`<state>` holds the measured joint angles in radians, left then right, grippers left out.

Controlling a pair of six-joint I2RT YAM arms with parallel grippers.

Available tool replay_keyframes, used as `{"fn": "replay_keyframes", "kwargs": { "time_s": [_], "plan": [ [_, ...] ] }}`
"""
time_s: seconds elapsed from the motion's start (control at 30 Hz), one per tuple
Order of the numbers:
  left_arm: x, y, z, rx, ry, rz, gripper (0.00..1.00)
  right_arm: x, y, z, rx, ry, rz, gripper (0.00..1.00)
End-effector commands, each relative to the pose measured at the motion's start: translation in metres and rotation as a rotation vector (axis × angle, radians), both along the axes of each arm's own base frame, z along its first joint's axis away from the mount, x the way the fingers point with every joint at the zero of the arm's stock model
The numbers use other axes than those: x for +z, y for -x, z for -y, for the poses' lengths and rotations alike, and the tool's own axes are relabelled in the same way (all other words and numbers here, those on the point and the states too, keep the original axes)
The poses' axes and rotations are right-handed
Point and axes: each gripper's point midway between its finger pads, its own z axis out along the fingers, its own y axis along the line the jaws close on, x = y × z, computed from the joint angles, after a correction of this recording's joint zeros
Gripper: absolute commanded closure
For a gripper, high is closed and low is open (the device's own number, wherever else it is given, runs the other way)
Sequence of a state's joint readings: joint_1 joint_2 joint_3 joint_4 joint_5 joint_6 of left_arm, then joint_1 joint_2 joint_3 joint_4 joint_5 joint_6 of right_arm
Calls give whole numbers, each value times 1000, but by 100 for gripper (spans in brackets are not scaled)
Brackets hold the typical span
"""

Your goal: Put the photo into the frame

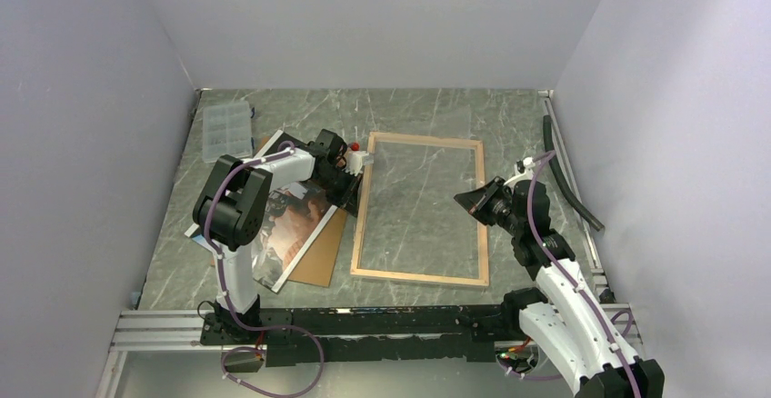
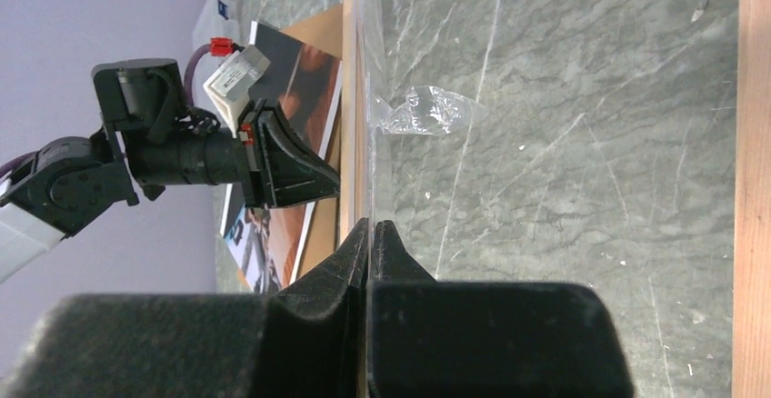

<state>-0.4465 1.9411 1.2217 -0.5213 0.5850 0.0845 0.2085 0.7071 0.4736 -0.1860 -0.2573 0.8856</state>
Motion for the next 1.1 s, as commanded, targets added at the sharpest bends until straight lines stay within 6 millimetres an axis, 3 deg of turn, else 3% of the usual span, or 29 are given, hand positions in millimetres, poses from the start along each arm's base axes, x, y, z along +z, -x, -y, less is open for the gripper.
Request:
{"fn": "replay_keyframes", "kwargs": {
  "time_s": [0.0,1.07],
  "plan": [
    [3,1,7,-17,23,2,92,-15,12,-4,24,-1,-88,100],
    [3,3,8,-22,27,-3,93,-72,29,21,-72,150,-299,100]
  ]
}}
